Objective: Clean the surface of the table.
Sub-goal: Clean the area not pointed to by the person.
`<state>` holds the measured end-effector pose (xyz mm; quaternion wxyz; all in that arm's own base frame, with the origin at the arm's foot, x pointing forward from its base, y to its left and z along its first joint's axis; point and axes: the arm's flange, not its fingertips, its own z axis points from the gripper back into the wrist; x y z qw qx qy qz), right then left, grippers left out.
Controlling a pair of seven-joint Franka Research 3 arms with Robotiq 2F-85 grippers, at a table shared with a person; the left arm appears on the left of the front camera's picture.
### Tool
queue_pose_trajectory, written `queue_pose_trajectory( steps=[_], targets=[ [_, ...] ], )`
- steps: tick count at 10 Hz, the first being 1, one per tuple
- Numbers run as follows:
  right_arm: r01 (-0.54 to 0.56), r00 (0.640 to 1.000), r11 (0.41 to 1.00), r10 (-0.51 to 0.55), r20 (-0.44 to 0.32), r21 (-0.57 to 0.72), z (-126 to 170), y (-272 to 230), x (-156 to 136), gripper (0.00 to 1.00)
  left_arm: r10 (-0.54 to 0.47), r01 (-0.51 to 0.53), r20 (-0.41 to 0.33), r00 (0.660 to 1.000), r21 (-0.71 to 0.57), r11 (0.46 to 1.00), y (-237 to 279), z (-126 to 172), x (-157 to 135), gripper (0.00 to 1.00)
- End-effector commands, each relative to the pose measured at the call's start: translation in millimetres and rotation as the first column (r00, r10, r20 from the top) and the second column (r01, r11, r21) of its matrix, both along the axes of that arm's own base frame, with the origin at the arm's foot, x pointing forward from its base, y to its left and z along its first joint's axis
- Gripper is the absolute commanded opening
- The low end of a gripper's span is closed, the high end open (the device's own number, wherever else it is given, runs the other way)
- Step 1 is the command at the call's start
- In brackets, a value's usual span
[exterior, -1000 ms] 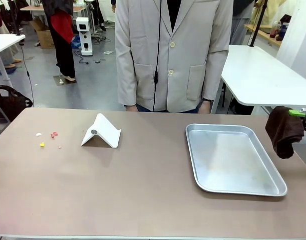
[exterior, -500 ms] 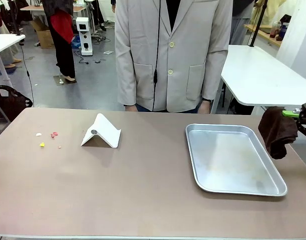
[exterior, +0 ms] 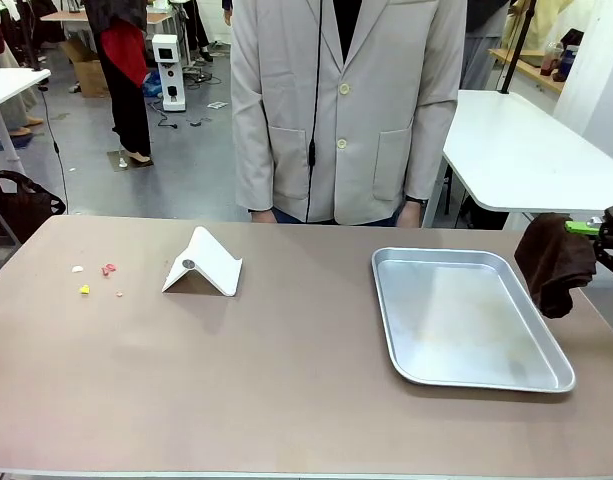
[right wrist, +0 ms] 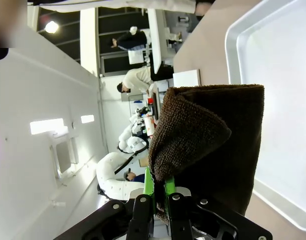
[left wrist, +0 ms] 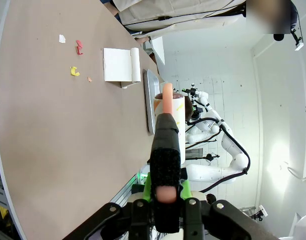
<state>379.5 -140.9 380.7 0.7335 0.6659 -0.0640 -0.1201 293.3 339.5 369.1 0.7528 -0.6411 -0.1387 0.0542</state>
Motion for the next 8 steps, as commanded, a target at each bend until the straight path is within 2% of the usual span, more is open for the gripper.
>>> queue_pose_trajectory(
  steps=[1, 5, 6, 7, 8],
  targets=[
    [0.001, 1.000, 1.000, -0.001, 0.022, -0.012, 1, 0, 1, 0.09, -0.001, 0.001, -0.010, 1.000, 0.001, 1.000, -3, 4, -1, 0.00],
    [0.001, 1.000, 1.000, -0.001, 0.022, -0.012, 1, 0, 1, 0.09, -0.001, 0.001, -0.010, 1.000, 0.001, 1.000, -3, 4, -1, 0.00],
    [0.001, 1.000, 1.000, -0.001, 0.022, -0.012, 1, 0, 1, 0.09, 0.000, 0.000, 0.000, 1.000, 0.000, 1.000, 0, 0, 0, 0.22],
    [0.001, 1.000, 1.000, -0.001, 0.022, -0.012, 1, 0, 1, 0.09, 0.067, -0.068, 0.010, 0.998, 0.101, 0.993, -9, 11, -3, 0.22],
    [0.001, 1.000, 1.000, -0.001, 0.022, -0.012, 1, 0, 1, 0.09, 0.149, -0.135, -0.052, 0.987, 0.215, 0.967, -20, 17, 7, 0.22]
  ],
)
